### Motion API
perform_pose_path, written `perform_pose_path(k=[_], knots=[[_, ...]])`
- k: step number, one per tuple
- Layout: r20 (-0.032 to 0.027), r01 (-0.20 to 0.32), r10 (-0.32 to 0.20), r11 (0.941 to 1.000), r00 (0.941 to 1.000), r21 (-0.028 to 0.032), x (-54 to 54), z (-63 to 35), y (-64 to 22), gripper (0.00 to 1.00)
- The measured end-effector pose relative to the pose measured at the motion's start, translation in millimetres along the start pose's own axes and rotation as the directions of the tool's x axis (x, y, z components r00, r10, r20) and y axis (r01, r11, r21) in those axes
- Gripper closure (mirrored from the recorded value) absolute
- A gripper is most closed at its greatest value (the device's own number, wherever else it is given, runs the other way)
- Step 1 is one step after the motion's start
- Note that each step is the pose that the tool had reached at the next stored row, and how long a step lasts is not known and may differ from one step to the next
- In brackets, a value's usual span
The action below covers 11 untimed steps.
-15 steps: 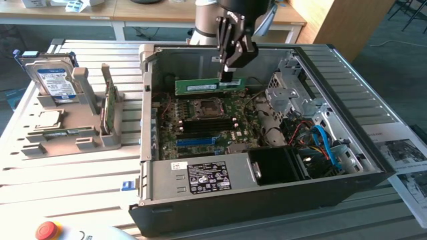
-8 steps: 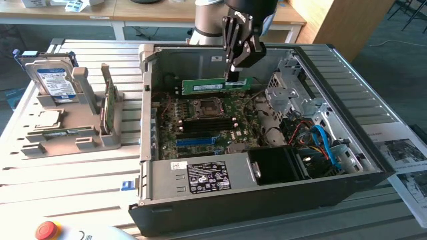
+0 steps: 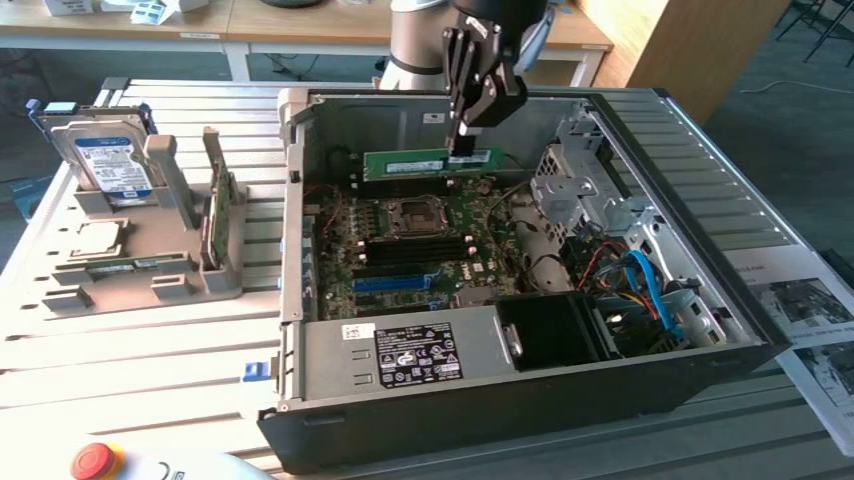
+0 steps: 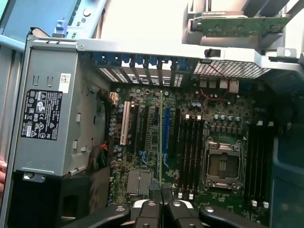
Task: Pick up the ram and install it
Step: 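Pick up the ram and move it above insertion slot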
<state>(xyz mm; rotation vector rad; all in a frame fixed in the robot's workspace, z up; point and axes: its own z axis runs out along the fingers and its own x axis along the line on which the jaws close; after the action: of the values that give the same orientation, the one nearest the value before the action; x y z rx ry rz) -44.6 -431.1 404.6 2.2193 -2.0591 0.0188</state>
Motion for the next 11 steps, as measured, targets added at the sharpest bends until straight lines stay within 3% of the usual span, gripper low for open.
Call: perform_pose_path(k=[7, 11], knots=[[0.0001, -0.001, 0.001, 1.0000, 1.0000, 0.0000, -18.7, -0.6, -1.9, 0.88], [0.0009, -0.003, 0.003, 1.0000, 1.0000, 0.0039, -20.3, -0.7, -2.1, 0.88]])
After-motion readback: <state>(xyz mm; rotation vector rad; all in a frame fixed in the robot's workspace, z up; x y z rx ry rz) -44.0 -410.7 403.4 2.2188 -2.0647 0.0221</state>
